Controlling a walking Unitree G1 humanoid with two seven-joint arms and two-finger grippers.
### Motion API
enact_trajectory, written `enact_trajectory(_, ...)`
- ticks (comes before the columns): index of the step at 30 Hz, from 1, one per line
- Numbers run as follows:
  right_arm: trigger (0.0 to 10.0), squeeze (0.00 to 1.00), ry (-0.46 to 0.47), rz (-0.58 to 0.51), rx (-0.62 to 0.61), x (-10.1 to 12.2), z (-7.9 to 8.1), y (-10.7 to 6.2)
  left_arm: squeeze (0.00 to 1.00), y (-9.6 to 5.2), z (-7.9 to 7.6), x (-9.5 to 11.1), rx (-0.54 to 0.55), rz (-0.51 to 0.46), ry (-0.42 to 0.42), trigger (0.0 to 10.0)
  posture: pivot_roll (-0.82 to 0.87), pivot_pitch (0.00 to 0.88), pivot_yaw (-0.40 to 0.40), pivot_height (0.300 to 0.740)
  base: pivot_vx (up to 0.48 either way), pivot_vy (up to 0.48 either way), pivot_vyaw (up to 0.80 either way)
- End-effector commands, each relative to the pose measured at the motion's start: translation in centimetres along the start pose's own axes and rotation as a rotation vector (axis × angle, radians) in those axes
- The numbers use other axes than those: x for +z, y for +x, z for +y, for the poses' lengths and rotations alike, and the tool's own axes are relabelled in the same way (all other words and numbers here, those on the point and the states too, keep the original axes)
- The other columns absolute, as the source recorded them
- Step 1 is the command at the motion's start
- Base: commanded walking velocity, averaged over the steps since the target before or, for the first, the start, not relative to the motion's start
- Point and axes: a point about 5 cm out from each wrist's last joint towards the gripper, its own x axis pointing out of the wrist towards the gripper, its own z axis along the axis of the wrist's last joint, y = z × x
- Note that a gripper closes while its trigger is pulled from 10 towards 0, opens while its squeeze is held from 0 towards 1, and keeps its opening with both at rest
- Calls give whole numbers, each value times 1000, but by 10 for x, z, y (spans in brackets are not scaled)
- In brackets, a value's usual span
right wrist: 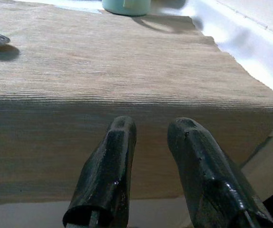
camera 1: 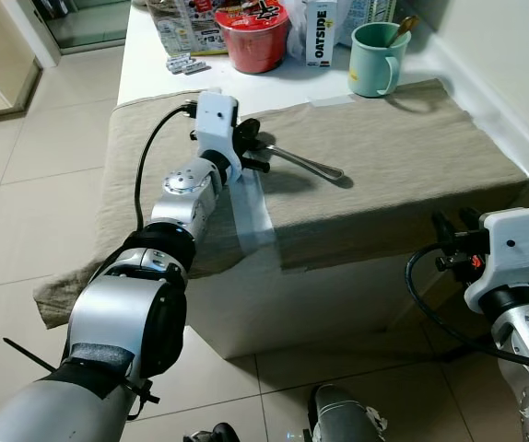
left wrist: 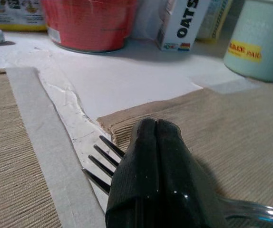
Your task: Setting the table
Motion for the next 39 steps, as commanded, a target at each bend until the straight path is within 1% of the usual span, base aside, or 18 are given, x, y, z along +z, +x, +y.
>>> enact_trajectory(1, 10000, 0, 1, -7, 0, 4, -2, -2, 0, -29, 12, -77, 85, 294, -115, 10000, -454, 227, 80, 740, 0, 0, 0)
enact_trajectory(5, 10000, 0, 6, -12, 11, 6, -1, 2, 0, -30, 13, -79, 111, 287, -181, 10000, -451, 224, 75, 740, 0, 0, 0)
enact_trajectory(7, 10000, 0, 71, -13, 28, 9, 1, 9, 0, -31, 14, -81, 129, 290, -250, 10000, -448, 220, 75, 740, 0, 0, 0)
enact_trajectory(8, 10000, 0, 71, -13, 28, 9, 1, 9, 0, -31, 14, -81, 129, 290, -250, 10000, -448, 220, 75, 740, 0, 0, 0)
enact_trajectory(10, 10000, 0, 108, -13, 29, 10, 2, 12, 0, -32, 15, -84, 138, 294, -282, 10000, -447, 218, 75, 740, 0, 0, 0)
enact_trajectory(11, 10000, 0, 130, -16, 33, 13, 2, 15, 0, -34, 15, -86, 145, 299, -311, 10000, -446, 216, 73, 740, 0, 0, 0)
enact_trajectory(13, 10000, 0, 157, -21, 43, 15, 2, 17, 0, -37, 15, -92, 168, 306, -403, 10000, -446, 214, 71, 740, 0, 0, 0)
enact_trajectory(14, 10000, 0, 157, -21, 43, 15, 2, 17, 0, -37, 15, -92, 168, 306, -403, 10000, -446, 214, 71, 740, 0, 0, 0)
enact_trajectory(16, 10000, 0, 168, -13, 45, 14, 1, 17, 0, -41, 15, -99, 188, 317, -468, 10000, -445, 213, 70, 740, 0, 0, 0)
enact_trajectory(19, 10000, 0, 176, -3, 55, 13, 3, 17, 0, -47, 14, -110, 208, 337, -530, 10000, -444, 211, 69, 740, 0, 0, 0)
enact_trajectory(21, 10000, 0, 179, -2, 62, 14, 4, 17, 0, -48, 13, -112, 210, 342, -543, 10000, -444, 211, 69, 740, 0, 0, 0)
enact_trajectory(22, 10000, 0, 183, 0, 74, 15, 5, 18, 0, -50, 12, -117, 222, 353, -574, 10000, -441, 209, 68, 740, 0, 0, 0)
enact_trajectory(25, 10000, 0, 187, 4, 82, 15, 6, 20, 0, -54, 11, -124, 247, 369, -617, 10000, -436, 210, 69, 740, 0, 0, 0)
enact_trajectory(27, 10000, 0, 192, 6, 85, 15, 7, 20, 0, -56, 11, -127, 252, 377, -621, 10000, -435, 210, 68, 740, 0, 0, 0)
enact_trajectory(32, 10000, 0, 211, 14, 103, 16, 8, 24, 0, -68, 5, -147, 266, 440, -650, 10000, -428, 211, 66, 740, 0, 0, 0)
enact_trajectory(34, 10000, 0, 213, 20, 107, 15, 9, 24, 0, -72, 3, -154, 268, 466, -629, 10000, -427, 212, 65, 740, 0, 0, 0)
enact_trajectory(36, 10000, 0, 212, 24, 113, 15, 10, 24, 0, -75, 2, -158, 267, 492, -587, 10000, -426, 213, 65, 740, 0, 0, 0)
enact_trajectory(39, 10000, 0, 205, 24, 117, 15, 11, 25, 0, -79, 2, -163, 252, 538, -457, 10000, -423, 213, 65, 740, 0, 0, 0)
